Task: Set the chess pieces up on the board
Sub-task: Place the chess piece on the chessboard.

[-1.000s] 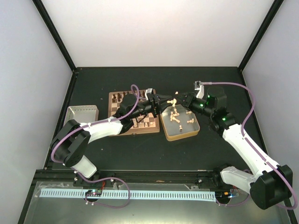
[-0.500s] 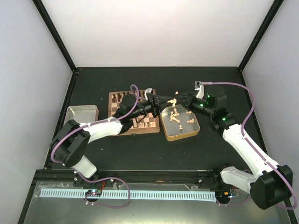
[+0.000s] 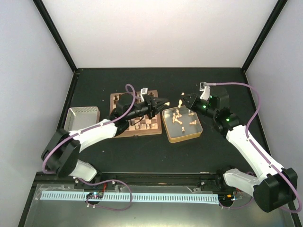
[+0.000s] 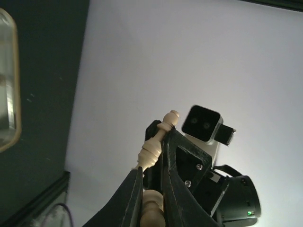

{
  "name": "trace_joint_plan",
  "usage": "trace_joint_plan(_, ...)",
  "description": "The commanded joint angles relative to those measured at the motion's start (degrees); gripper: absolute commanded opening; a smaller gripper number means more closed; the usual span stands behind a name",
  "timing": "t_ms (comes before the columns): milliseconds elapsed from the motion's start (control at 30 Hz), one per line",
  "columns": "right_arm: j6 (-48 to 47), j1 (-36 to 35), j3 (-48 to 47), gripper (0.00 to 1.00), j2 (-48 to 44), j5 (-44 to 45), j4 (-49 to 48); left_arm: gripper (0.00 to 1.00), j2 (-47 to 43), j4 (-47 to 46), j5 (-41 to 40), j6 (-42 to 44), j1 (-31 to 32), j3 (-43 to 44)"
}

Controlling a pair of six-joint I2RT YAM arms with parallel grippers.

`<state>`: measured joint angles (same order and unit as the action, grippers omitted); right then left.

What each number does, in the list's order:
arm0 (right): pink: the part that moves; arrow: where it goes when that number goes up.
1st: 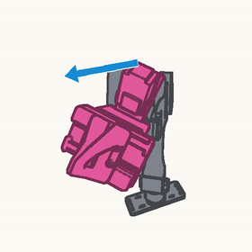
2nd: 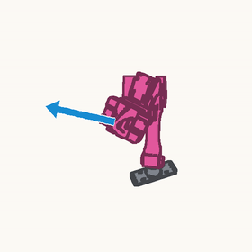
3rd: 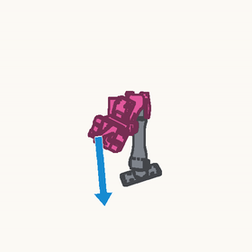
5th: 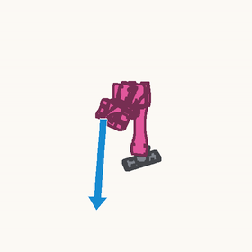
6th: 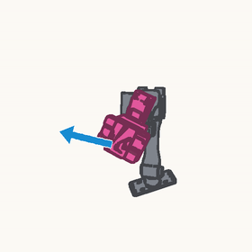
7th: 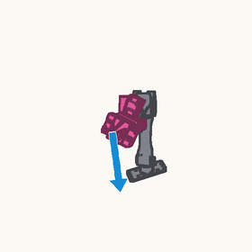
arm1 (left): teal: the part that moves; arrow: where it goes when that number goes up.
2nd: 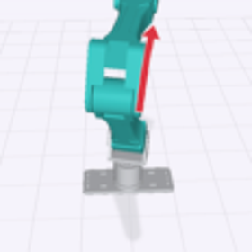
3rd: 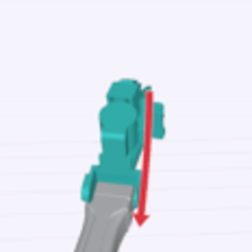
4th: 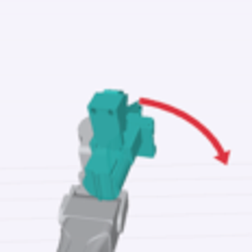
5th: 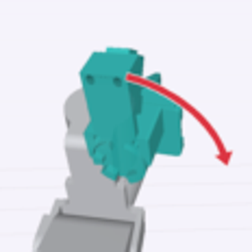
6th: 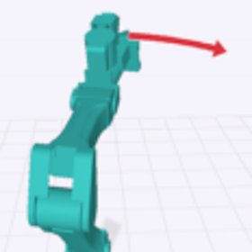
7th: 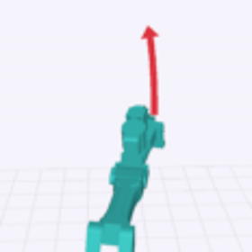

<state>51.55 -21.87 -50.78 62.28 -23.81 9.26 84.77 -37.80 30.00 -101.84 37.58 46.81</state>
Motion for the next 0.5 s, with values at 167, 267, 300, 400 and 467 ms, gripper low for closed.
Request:
trace_joint_plan(167, -8.94, -0.21, -0.69, 0.06, -1.42, 12.27, 6.69, 0.01, -16.41, 49.16, -24.54, 47.15, -4.40, 0.59)
trace_joint_plan(267, -9.51, -0.19, 0.30, 0.06, -1.03, 12.39, 6.53, 0.01, -18.44, 59.07, -36.57, 56.00, -5.06, -0.03)
trace_joint_plan(300, -9.68, -0.18, 0.64, 0.05, -0.82, 12.23, 6.37, 0.02, -18.63, 60.97, -40.03, 58.04, -5.33, -0.75)
trace_joint_plan(400, -9.76, -0.19, 1.67, 0.05, -0.15, 11.53, 5.62, 0.02, -18.52, 64.15, -44.84, 61.74, -7.64, -2.85)
trace_joint_plan(467, -9.61, -0.17, 2.33, 0.06, 0.34, 10.99, 5.01, 0.02, -17.71, 64.56, -45.49, 63.20, -9.65, -4.19)
